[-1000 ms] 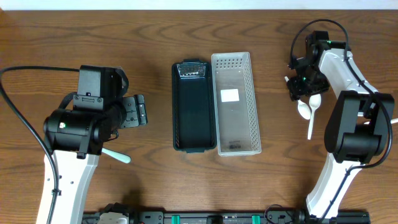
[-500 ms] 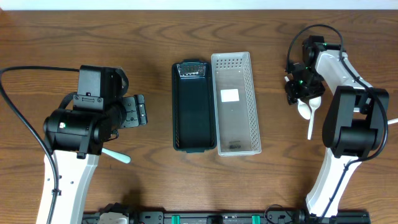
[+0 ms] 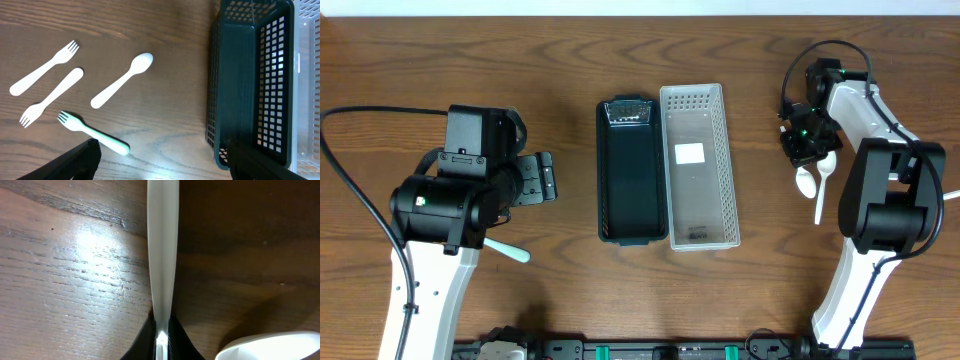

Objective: Pack container
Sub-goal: 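Carry the spoon into the grey basket and open the right gripper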

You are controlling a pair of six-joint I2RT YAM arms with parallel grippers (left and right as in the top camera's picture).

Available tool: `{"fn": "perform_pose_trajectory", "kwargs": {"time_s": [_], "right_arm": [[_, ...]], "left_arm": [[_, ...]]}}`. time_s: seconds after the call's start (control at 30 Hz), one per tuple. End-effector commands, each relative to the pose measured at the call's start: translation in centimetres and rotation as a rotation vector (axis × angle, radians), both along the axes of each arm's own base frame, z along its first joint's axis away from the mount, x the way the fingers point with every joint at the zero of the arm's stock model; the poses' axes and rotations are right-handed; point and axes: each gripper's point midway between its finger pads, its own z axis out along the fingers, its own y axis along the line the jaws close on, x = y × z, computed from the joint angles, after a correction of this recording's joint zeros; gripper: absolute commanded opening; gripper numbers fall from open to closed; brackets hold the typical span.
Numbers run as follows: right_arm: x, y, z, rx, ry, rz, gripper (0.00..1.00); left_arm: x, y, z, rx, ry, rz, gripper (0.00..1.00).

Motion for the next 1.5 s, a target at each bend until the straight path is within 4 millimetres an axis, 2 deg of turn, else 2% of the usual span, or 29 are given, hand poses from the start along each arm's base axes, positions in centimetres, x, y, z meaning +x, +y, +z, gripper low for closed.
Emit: {"fn": "perform_pose_trajectory", "kwargs": {"time_s": [0.0, 0.07, 0.13, 0.23, 0.3, 0.4, 0.47, 0.53, 0.57, 0.63, 0.73, 0.87, 1.03, 1.2, 1.33, 1.47], "right_arm": [[0.0, 0.6, -0.3, 0.007, 0.003, -0.031, 0.01], [0.6, 0.8, 0.6, 0.003, -0.019, -0.051, 0.01], [1.5, 1.2, 2.7, 0.001, -0.056, -0.056, 0.01], [3.8, 2.3, 8.2, 0.000, -0.171, -0.072, 0.01], [5.3, 3.5, 12.6, 0.017, -0.277, -0.126, 0.01], [7.0, 6.6, 19.3, 0.107, -0.451, -0.229, 0.01], [7.4, 9.0, 22.4, 0.189, -0.523, -0.292, 0.01], [7.1, 11.6, 24.1, 0.264, -0.548, -0.345, 0.01], [6.8, 12.6, 24.3, 0.286, -0.541, -0.359, 0.01], [5.7, 14.8, 24.0, 0.306, -0.496, -0.392, 0.01], [4.2, 17.9, 22.3, 0.301, -0.421, -0.402, 0.01], [2.3, 20.2, 19.1, 0.236, -0.344, -0.419, 0.01], [-0.2, 21.3, 13.4, 0.140, -0.226, -0.388, 0.01], [-2.6, 21.3, 8.3, 0.078, -0.133, -0.354, 0.01], [-3.6, 21.2, 6.2, 0.061, -0.104, -0.345, 0.03], [-3.2, 21.5, 6.0, 0.075, -0.121, -0.313, 0.09]], "left_arm": [[0.2, 0.1, 0.2, 0.006, -0.004, 0.006, 0.83], [0.2, 0.1, 0.2, 0.006, -0.004, 0.006, 0.83], [0.2, 0.1, 0.2, 0.006, -0.004, 0.006, 0.83], [0.2, 0.1, 0.2, 0.006, -0.004, 0.006, 0.83], [0.2, 0.1, 0.2, 0.006, -0.004, 0.006, 0.83], [0.2, 0.1, 0.2, 0.006, -0.004, 0.006, 0.83], [0.2, 0.1, 0.2, 0.006, -0.003, 0.006, 0.83], [0.1, 0.1, 0.2, 0.006, -0.003, 0.006, 0.83], [0.1, 0.1, 0.2, 0.006, -0.003, 0.006, 0.83], [0.1, 0.1, 0.2, 0.006, -0.003, 0.006, 0.83], [0.1, 0.1, 0.2, 0.006, -0.003, 0.006, 0.83], [0.1, 0.1, 0.2, 0.006, -0.002, 0.006, 0.83], [0.1, 0.1, 0.2, 0.006, -0.002, 0.006, 0.83], [0.1, 0.1, 0.2, 0.006, -0.003, 0.006, 0.83], [0.1, 0.1, 0.2, 0.006, -0.003, 0.006, 0.83], [0.1, 0.1, 0.2, 0.006, -0.003, 0.006, 0.83]]}}
